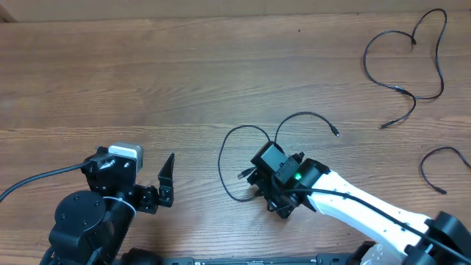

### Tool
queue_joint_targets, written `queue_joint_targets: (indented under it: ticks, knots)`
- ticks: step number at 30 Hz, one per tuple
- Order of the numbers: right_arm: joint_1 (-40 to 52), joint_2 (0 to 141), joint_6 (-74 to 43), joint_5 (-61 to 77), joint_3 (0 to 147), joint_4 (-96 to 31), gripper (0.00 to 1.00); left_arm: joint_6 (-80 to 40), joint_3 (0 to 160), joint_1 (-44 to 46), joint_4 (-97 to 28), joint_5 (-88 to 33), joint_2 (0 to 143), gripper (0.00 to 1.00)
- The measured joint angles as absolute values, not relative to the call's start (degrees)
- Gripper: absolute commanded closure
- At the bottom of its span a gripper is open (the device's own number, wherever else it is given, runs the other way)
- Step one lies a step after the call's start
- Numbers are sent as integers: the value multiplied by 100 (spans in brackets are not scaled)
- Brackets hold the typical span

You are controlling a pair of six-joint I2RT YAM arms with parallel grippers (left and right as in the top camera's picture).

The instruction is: Untangle cables

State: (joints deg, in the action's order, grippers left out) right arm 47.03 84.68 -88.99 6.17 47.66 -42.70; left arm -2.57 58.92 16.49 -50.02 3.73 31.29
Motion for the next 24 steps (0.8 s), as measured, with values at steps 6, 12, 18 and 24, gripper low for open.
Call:
queue_joint_targets:
  ticks: [6, 12, 18, 24]
  knots:
    - [4681, 8643, -9144, 766, 4744, -4283, 30, -257, 5889, 1649, -5022, 373, 3129, 0]
    - [4615, 8877, -9345, 939, 4744, -4261, 36, -259, 5892, 1649, -5072, 373, 3129, 0]
    - [4386, 9231, -9411, 1258, 4744, -4132, 47, -259, 5892, 1649, -5109, 373, 3129, 1]
    - [4167, 9483, -9310, 1568, 4742, -4053, 96, -259, 5892, 1649, -5111, 373, 3129, 0]
